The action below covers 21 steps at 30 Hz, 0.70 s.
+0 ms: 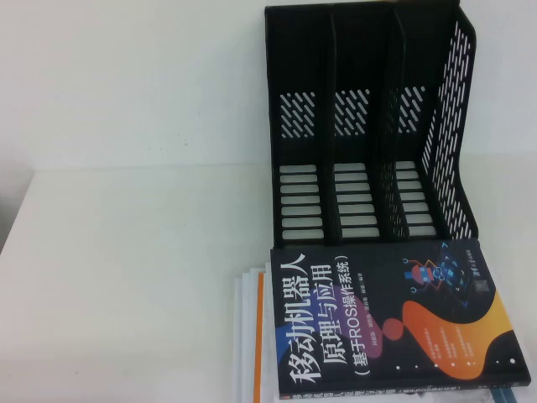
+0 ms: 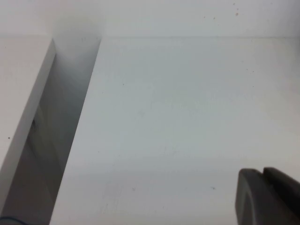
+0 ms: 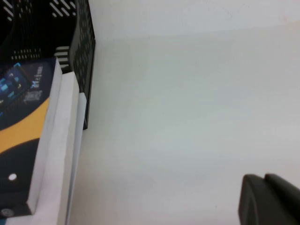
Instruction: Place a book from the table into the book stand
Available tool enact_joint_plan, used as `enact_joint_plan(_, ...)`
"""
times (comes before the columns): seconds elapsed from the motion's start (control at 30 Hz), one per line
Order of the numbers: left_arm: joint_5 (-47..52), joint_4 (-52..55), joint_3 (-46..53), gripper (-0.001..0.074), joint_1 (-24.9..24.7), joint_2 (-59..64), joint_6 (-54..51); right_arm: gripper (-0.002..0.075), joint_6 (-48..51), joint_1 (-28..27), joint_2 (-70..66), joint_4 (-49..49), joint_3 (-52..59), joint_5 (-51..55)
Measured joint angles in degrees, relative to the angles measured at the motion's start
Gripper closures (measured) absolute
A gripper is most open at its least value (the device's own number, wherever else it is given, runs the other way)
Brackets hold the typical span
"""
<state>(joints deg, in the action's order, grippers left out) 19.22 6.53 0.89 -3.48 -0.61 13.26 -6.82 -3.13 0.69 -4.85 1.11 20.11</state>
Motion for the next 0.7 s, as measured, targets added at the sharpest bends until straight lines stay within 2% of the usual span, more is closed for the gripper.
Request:
enact_joint_plan(0.43,-0.1,1.2,0.0,0.0739,0.0,0.0,0.0,0.0729,0.0,0.0,0.0,0.0,0.0,0.0)
enact_joint_plan(0.7,-3.8,3.2,0.3,0.0739,0.0,0.0,0.0,0.0729,0.0,0.0,0.0,0.0,0.0,0.0)
